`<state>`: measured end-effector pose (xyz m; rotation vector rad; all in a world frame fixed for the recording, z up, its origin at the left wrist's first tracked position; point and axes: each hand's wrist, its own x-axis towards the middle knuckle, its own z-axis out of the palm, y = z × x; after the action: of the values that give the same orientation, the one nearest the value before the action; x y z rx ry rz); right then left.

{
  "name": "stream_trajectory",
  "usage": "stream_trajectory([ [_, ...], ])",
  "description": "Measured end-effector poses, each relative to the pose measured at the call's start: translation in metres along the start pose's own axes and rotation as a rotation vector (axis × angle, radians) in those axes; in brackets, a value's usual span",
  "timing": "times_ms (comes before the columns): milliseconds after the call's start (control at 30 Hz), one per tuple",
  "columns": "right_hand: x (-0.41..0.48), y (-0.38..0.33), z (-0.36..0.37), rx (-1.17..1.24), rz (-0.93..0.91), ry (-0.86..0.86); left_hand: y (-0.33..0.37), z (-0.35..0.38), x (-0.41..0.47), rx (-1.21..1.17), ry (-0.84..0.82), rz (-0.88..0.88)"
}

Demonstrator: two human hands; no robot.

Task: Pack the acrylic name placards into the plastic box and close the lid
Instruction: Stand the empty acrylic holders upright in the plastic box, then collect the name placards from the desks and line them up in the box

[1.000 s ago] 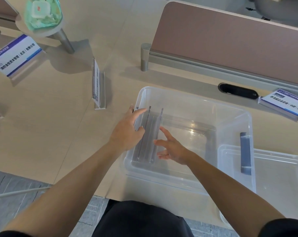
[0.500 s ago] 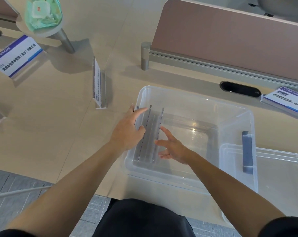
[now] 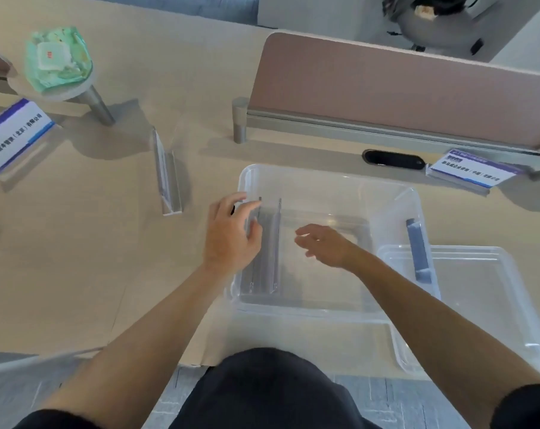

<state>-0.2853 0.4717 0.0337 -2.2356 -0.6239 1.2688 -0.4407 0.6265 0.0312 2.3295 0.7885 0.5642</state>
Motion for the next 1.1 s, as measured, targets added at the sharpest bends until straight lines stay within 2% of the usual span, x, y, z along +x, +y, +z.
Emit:
stream_trajectory([
  [67, -0.037, -0.003, -0.023, 0.001, -0.029, 0.157, 0.018, -0.003, 0.001, -0.178, 0.039, 0.050],
  [200, -0.115, 0.008, -0.060, -0.241, 0.031, 0.333, 0.076, 0.009, 0.001, -0.431, -0.186, 0.090],
  [300, -0.168, 0.028, -0.075, -0.351, 0.085, 0.423, 0.122, 0.027, -0.014, -0.462, -0.360, 0.131],
  [467, -0.252, 0.095, -0.099, -0.370, 0.103, 0.639, 0.199, 0.070, -0.042, -0.402, -0.590, 0.249],
  [600, -0.308, 0.172, -0.126, -0.282, 0.081, 0.799, 0.269, 0.112, -0.070, -0.342, -0.599, 0.295],
  [767, -0.352, 0.255, -0.177, -0.290, 0.007, 0.916, 0.339, 0.158, -0.091, -0.276, -0.557, 0.286],
  [967, -0.361, 0.311, -0.245, -0.348, -0.046, 0.929, 0.384, 0.185, -0.089, -0.376, -0.534, 0.158],
  [1100, -0.346, 0.327, -0.288, -0.397, -0.078, 0.885, 0.390, 0.205, -0.075, -0.320, -0.461, 0.141],
])
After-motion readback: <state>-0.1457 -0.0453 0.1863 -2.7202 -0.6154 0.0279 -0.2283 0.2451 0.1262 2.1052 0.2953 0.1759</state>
